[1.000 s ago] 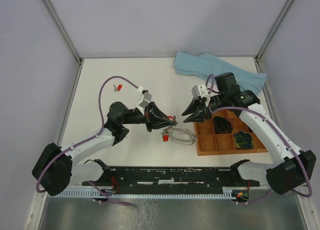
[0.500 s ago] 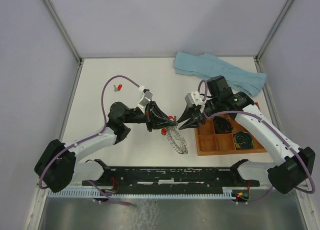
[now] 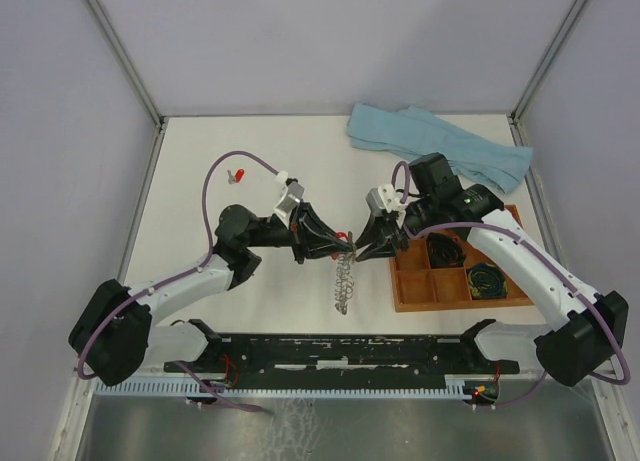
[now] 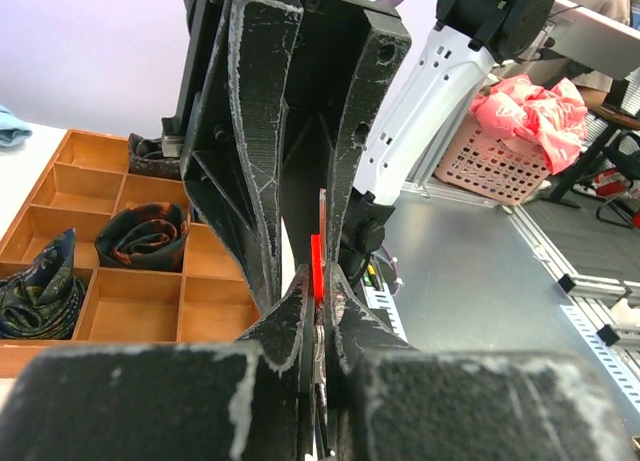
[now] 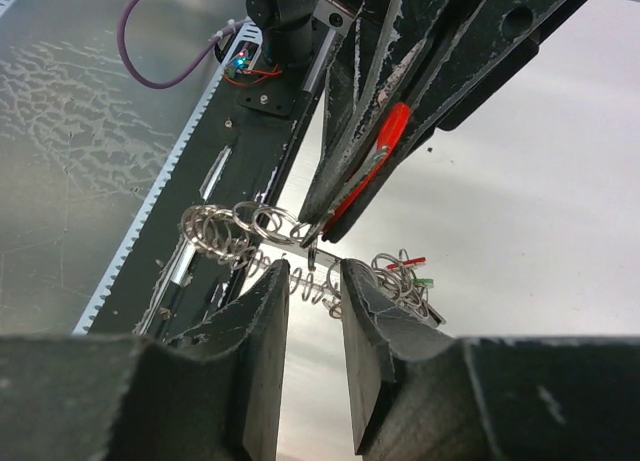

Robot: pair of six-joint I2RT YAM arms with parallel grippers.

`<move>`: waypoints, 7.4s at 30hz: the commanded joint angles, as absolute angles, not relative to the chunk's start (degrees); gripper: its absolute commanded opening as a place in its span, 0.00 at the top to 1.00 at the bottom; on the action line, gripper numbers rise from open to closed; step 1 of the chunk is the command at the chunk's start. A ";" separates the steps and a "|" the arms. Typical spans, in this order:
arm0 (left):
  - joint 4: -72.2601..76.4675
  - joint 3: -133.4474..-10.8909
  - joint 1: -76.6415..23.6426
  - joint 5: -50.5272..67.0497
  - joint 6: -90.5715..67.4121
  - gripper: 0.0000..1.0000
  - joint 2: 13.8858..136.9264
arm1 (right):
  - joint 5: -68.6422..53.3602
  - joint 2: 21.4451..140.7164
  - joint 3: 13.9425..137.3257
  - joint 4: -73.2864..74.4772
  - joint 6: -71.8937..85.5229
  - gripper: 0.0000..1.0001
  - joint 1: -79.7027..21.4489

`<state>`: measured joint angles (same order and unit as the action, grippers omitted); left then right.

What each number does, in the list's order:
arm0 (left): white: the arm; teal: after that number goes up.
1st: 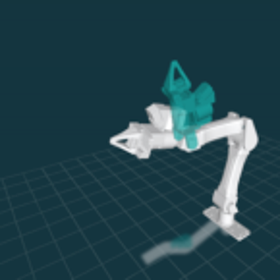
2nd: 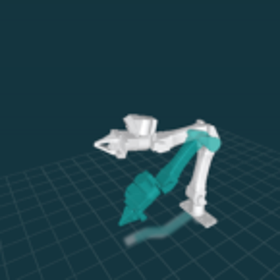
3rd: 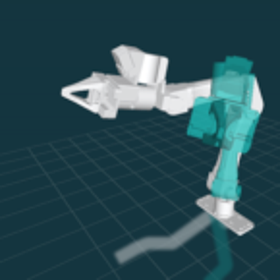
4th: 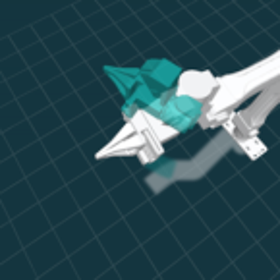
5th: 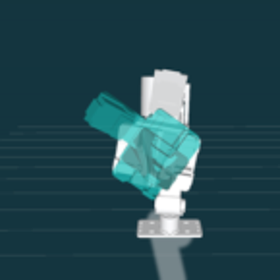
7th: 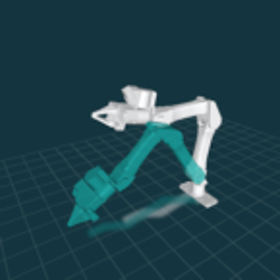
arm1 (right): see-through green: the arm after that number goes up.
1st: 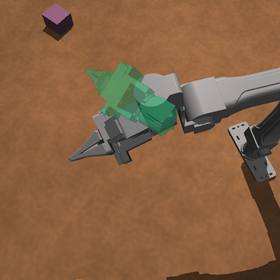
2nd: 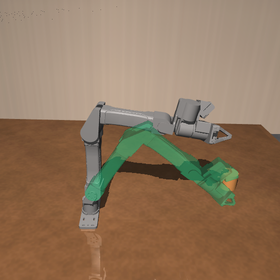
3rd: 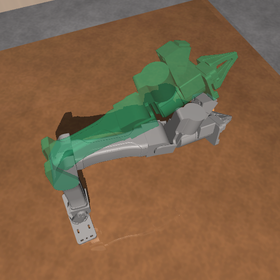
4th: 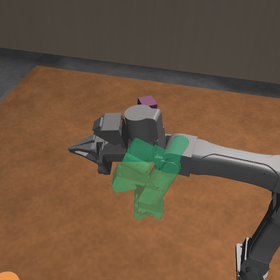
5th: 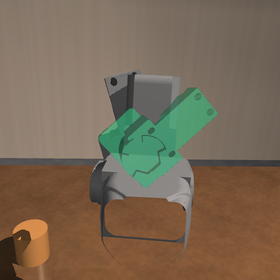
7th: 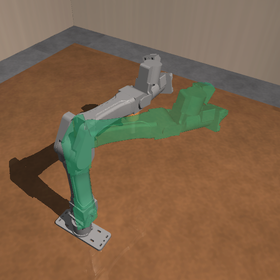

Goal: Remove the keys from the keyring

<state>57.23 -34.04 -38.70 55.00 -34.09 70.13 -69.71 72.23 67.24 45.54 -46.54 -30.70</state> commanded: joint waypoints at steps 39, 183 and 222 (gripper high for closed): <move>18.62 -46.74 -52.43 -7.48 -25.87 0.97 61.66 | -61.74 69.15 69.19 44.64 -37.69 0.65 -30.90; 60.22 -22.71 -54.05 23.54 0.62 0.97 70.21 | -46.12 80.16 78.77 60.90 -47.00 0.98 -37.32; 99.10 -20.89 -53.93 7.99 -28.18 0.97 71.30 | -76.86 69.50 65.20 18.39 -4.83 0.67 -26.88</move>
<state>87.29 -18.02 -54.06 9.10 -25.63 71.16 -74.63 70.78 65.63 21.21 -5.78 -26.26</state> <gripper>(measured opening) 0.043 0.350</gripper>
